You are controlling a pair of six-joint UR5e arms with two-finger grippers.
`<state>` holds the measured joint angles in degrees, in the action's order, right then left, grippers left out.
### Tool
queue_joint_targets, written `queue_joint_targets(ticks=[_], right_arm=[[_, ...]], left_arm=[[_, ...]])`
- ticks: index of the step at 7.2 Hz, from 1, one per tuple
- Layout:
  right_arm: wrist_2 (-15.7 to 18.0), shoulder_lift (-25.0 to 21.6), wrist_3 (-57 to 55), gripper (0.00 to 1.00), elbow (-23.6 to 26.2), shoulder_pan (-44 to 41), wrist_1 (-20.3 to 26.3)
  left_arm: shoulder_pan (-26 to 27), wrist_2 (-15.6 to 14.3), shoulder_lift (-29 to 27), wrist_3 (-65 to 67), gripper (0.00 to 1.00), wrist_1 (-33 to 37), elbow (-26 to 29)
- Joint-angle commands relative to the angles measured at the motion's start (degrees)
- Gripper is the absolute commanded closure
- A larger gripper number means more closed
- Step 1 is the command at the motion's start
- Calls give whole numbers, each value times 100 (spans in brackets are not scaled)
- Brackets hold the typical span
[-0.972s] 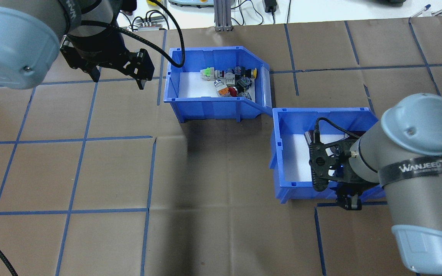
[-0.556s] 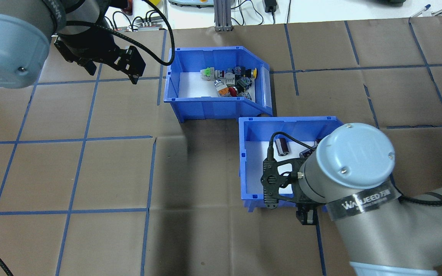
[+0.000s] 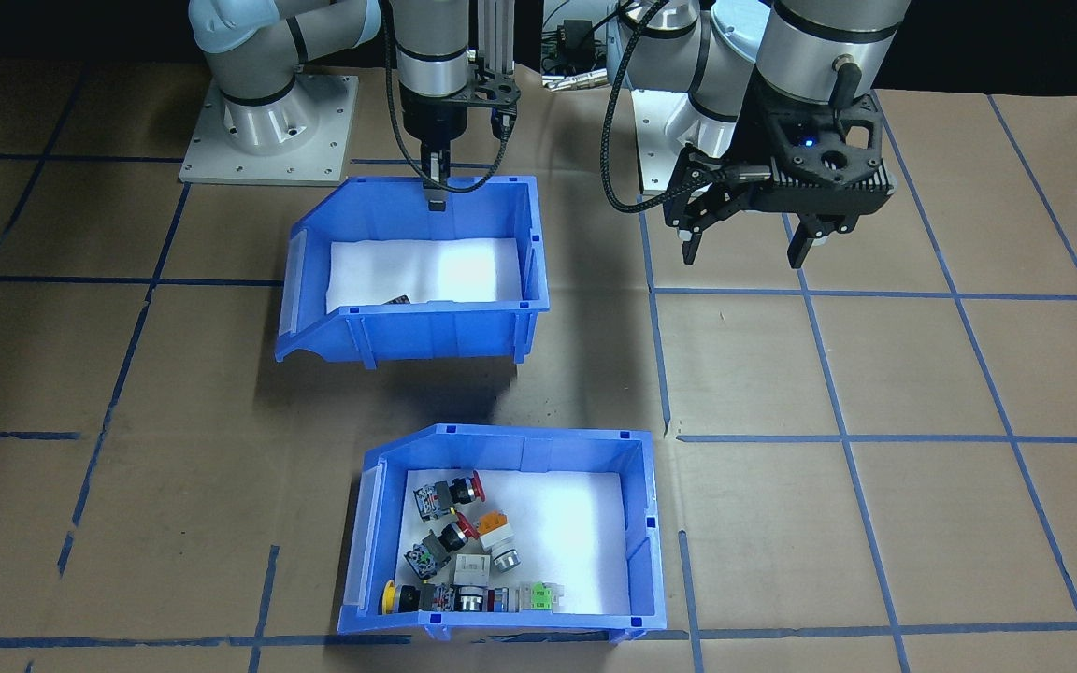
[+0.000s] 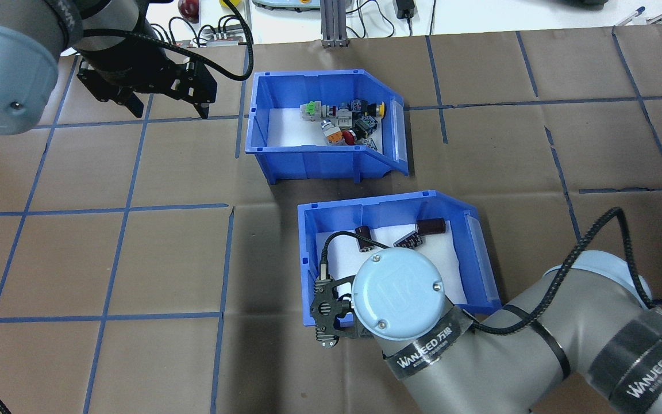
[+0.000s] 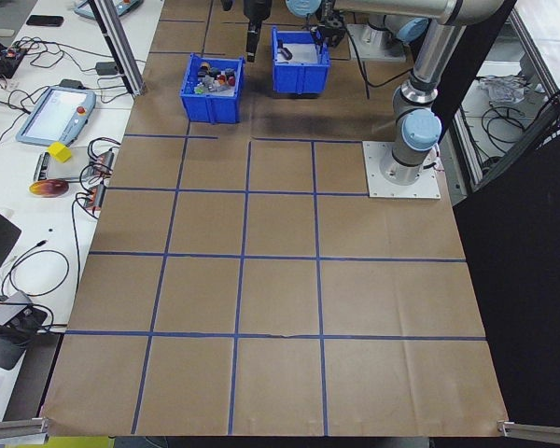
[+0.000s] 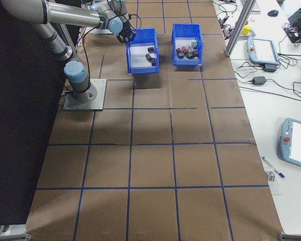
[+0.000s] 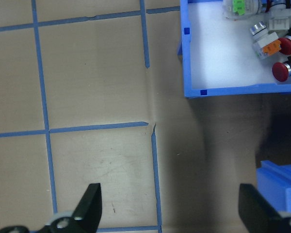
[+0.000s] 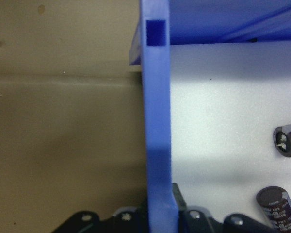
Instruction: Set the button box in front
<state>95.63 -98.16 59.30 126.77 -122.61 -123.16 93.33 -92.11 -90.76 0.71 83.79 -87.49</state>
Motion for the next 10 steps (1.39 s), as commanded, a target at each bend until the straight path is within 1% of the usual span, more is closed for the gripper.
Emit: queue_joint_targets(ticks=[1,3,4,5,6,8,9,10], right_arm=[[-10,192,-356,91,-3,-87,-191],[-62,201,-463,91,-3,-87,-244],[-71,201,-463,75,-3,-87,-244],[-80,201,-472,2,5,-79,-235],[-80,184,-481,0,5,-79,-226],[-45,52,-472,0,-125,-70,-148],[-45,-61,-472,0,-353,-61,184],[-45,-245,-472,0,-677,-35,857]], left_arm=[[-8,-35,76,87,1,15,-23],[-8,-43,76,87,1,23,-23],[-8,-43,76,87,1,23,-49],[-8,-43,102,87,1,15,-119],[-8,-43,102,87,1,6,-128],[-8,-43,102,78,1,6,-128],[-8,-43,102,78,1,15,-128],[-8,-43,111,78,1,15,-128]])
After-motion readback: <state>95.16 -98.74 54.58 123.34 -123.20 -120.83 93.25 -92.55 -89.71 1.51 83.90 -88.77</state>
